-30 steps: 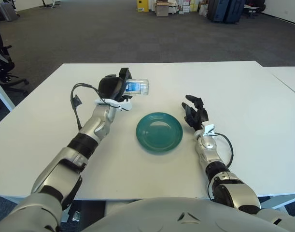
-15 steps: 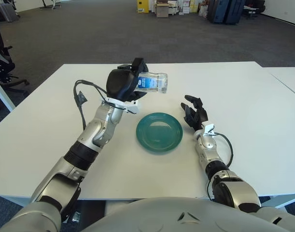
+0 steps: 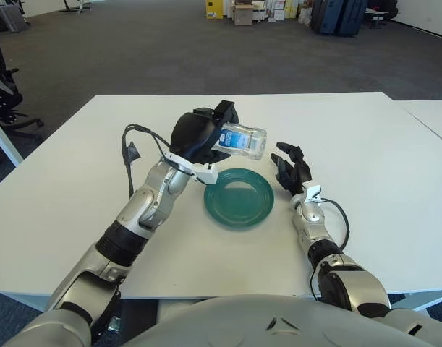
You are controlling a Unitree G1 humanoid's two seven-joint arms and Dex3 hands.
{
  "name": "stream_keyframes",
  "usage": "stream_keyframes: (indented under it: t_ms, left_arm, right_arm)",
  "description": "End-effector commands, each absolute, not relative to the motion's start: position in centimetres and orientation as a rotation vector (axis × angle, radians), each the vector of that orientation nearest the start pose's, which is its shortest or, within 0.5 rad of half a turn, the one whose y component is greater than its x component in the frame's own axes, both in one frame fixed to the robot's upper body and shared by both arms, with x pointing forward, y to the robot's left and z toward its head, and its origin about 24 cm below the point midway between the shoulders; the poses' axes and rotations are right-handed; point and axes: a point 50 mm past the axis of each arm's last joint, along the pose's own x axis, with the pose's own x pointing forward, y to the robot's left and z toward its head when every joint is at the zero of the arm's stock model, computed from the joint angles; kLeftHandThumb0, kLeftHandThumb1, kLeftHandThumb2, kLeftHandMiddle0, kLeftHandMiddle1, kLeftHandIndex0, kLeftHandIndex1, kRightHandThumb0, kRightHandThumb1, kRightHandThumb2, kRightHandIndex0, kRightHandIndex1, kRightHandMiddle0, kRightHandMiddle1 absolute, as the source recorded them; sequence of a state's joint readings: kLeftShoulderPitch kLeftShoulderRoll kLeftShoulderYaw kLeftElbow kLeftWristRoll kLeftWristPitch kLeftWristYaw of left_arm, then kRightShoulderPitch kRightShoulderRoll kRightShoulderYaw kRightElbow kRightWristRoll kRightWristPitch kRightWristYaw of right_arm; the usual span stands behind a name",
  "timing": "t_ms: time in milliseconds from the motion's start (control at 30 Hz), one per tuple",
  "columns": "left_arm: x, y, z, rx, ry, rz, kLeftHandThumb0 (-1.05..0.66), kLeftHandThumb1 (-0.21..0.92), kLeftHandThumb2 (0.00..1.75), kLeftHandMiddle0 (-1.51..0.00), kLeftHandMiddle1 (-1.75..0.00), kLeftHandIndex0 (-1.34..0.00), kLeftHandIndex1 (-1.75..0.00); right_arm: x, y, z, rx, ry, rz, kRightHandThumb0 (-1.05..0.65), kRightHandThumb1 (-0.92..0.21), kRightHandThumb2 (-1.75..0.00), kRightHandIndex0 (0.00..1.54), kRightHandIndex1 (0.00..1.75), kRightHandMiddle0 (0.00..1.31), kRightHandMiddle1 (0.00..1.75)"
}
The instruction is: Put the bottle into the plate.
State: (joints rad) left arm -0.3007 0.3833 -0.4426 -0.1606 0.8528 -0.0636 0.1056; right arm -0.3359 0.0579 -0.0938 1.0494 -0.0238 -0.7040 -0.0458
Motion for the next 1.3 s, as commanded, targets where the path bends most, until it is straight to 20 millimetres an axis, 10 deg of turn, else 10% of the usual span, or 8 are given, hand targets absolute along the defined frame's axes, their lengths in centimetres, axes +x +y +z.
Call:
stream_keyframes:
  t_ms: [0,1267]
  left_arm:
    - [26.4,7.8,13.8,1.224,-0.743,-0.29,-0.44,0.39,1.22,-1.13,-1.75,-0.55,-1.75]
    - [27.2,7.8,7.1,1.328,-0.473,-0.491,-0.45,0.36,1.26,-1.09,-1.75,-0.57,-1.75]
  right_arm:
    - [24.5,-12.4,-6.7,0.056,0.187,-0.034,-0.66,-0.92,-0.69,0.55,0.0,0.13,0.91]
    - [24.4,-12.5,-6.5,0.093,0.168,-0.049,-0.61,-0.92,-0.65,0.51,0.01,0.12,0.9]
